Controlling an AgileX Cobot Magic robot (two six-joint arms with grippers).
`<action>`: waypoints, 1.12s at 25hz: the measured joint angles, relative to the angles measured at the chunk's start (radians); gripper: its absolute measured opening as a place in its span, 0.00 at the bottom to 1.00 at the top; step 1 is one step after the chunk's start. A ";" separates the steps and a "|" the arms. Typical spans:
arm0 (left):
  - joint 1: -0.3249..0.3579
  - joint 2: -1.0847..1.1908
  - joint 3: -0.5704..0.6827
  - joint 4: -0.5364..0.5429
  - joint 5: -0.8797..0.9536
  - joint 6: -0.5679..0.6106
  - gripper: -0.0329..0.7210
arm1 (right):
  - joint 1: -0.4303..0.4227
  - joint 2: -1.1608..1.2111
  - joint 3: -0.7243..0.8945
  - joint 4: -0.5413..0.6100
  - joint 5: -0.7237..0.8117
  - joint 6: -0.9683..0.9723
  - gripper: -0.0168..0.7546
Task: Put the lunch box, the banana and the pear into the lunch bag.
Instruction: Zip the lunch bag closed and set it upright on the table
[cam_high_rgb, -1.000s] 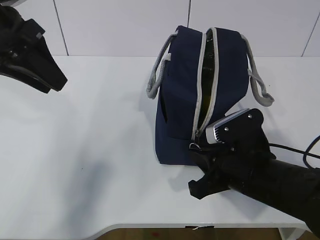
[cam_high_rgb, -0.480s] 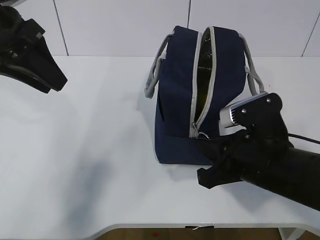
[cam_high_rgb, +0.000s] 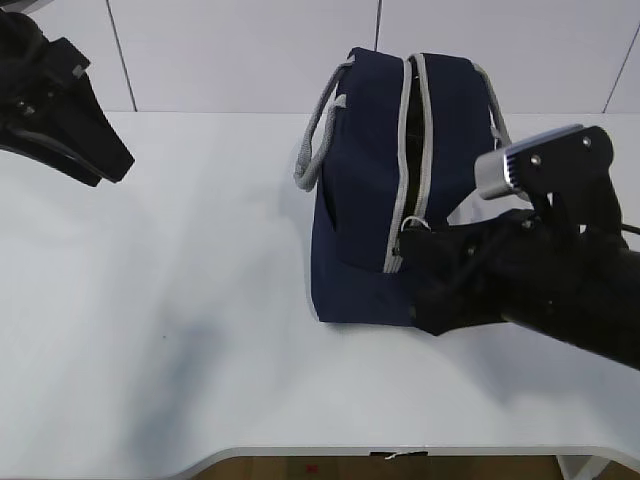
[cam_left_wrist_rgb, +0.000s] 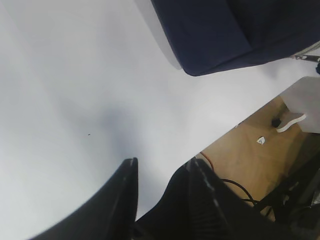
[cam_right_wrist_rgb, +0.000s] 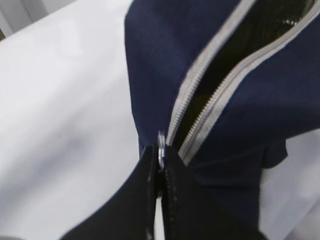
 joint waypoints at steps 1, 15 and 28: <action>0.000 0.000 0.000 0.000 0.000 0.000 0.39 | 0.000 -0.002 -0.017 0.000 0.011 0.000 0.03; -0.090 0.002 0.000 0.079 0.000 0.000 0.39 | 0.000 -0.002 -0.331 -0.012 0.326 0.002 0.03; -0.250 0.019 0.000 0.137 -0.189 0.126 0.42 | 0.000 -0.002 -0.441 0.045 0.466 0.002 0.03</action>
